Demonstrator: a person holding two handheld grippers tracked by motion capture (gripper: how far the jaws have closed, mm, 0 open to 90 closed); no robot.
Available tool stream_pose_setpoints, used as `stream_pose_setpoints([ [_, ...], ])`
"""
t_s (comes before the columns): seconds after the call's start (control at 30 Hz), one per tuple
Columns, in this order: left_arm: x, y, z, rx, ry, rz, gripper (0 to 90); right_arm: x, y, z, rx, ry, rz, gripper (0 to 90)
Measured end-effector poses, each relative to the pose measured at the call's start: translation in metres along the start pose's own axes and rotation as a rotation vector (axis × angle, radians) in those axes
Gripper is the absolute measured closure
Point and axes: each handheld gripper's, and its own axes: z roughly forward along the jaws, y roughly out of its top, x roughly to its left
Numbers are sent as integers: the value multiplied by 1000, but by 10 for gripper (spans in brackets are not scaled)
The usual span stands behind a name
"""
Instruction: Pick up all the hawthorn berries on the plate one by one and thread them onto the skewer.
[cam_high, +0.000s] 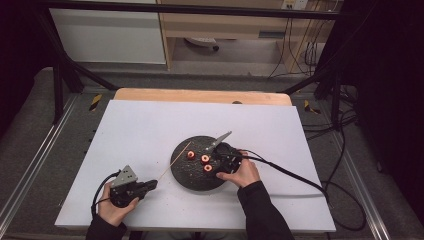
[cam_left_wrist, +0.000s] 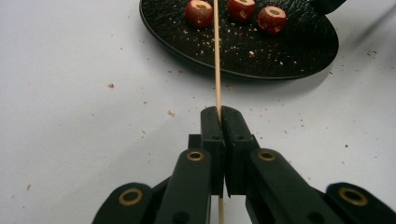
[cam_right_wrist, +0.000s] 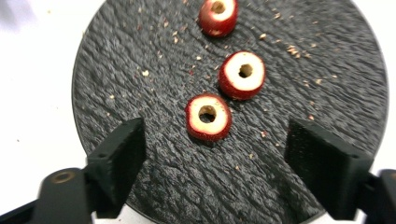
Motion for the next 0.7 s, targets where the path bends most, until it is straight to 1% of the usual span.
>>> stream_pose_setpoints([
  [0.03,0,0,0,1,0,0,881,0,2,2,12,-4,-19,263],
  [0.07,0,0,0,1,0,0,881,0,6,5,15,7,-23,279],
  [0.17,0,0,0,2,0,0,881,0,9,8,25,9,-37,346],
  [0.3,0,0,0,2,0,1,881,1,15,14,56,31,-60,422],
  [0.33,0,0,0,4,0,3,881,0,16,16,75,38,-65,458],
  [0.37,0,0,0,6,1,4,881,0,16,16,75,38,-65,458],
  [0.47,-1,0,1,5,1,8,882,-2,16,20,102,46,-68,524],
  [0.53,-1,0,1,6,3,9,881,-2,16,21,105,49,-70,534],
  [0.57,-1,0,1,7,3,9,882,-3,16,21,105,50,-79,544],
  [0.7,-1,0,1,7,2,12,881,-4,17,23,111,61,-65,572],
])
